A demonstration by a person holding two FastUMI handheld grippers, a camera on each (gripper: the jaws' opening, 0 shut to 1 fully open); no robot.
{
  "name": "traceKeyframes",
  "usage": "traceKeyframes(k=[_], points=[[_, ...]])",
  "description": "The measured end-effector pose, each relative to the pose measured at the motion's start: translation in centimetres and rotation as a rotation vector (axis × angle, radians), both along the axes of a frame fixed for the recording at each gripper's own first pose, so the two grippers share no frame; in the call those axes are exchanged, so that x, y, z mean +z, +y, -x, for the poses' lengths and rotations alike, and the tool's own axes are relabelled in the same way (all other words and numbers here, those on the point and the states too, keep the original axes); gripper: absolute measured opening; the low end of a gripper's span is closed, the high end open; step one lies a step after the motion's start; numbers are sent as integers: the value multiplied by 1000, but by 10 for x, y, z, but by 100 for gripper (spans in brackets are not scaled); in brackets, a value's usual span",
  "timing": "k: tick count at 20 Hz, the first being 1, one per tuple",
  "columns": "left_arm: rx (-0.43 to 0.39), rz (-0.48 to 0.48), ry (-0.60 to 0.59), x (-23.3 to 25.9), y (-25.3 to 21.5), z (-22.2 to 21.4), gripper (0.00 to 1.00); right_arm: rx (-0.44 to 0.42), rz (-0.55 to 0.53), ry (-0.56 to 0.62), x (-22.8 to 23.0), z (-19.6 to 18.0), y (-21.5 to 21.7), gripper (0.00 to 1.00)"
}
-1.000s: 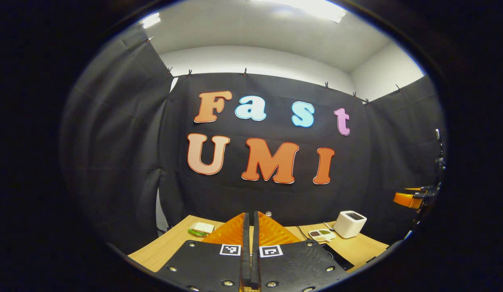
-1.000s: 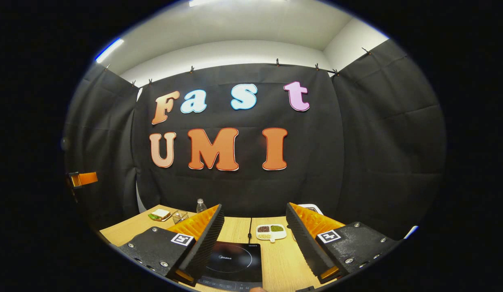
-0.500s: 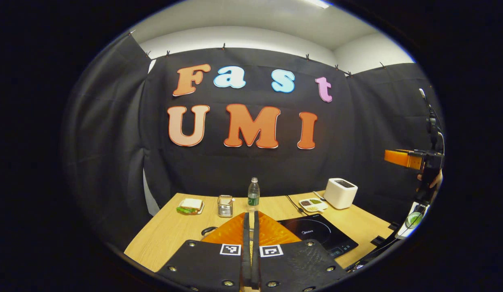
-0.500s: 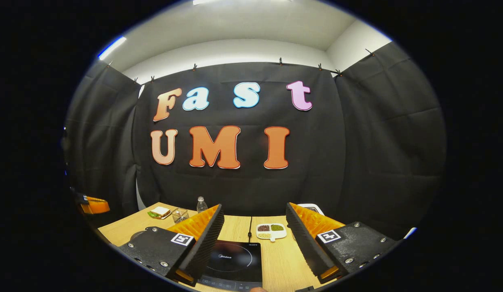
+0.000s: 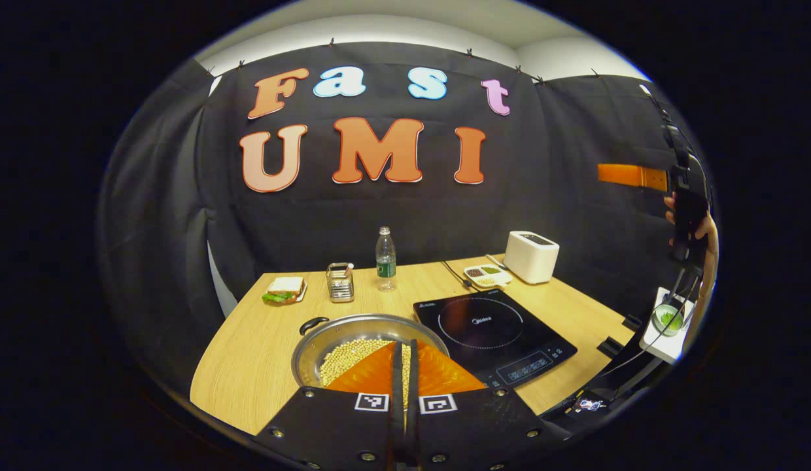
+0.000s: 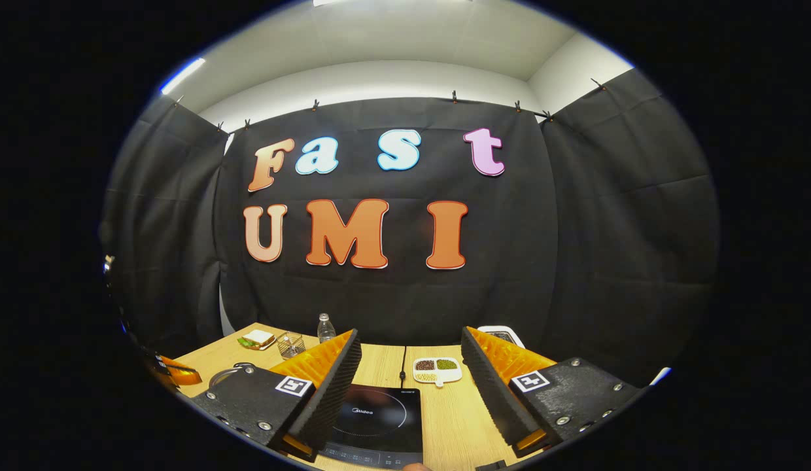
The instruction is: First push the handle of the pot to place it horizontally, then grasp the pot with both hands and set it on the induction cooktop.
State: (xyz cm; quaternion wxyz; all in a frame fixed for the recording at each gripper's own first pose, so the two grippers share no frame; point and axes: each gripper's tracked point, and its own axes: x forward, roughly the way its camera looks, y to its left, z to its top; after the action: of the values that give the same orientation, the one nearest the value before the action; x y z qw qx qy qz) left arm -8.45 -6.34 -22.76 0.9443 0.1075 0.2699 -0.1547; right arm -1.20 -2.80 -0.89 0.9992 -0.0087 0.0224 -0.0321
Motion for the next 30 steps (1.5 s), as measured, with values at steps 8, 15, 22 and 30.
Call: traceKeyframes(k=[8, 15, 22, 30], points=[[-45, -45, 172, -68, 3, 43, 2, -10, -14, 6, -8, 3, -5, 100], [-44, -85, 342, -125, 18, 74, 2, -44, -7, 11, -14, 8, -19, 95], [-73, -131, 444, -170, 6, 78, 2, -39, -28, 41, -30, 4, -20, 95], [-68, -93, 462, -184, -7, 55, 3, -26, -44, 77, -44, -2, -19, 95]])
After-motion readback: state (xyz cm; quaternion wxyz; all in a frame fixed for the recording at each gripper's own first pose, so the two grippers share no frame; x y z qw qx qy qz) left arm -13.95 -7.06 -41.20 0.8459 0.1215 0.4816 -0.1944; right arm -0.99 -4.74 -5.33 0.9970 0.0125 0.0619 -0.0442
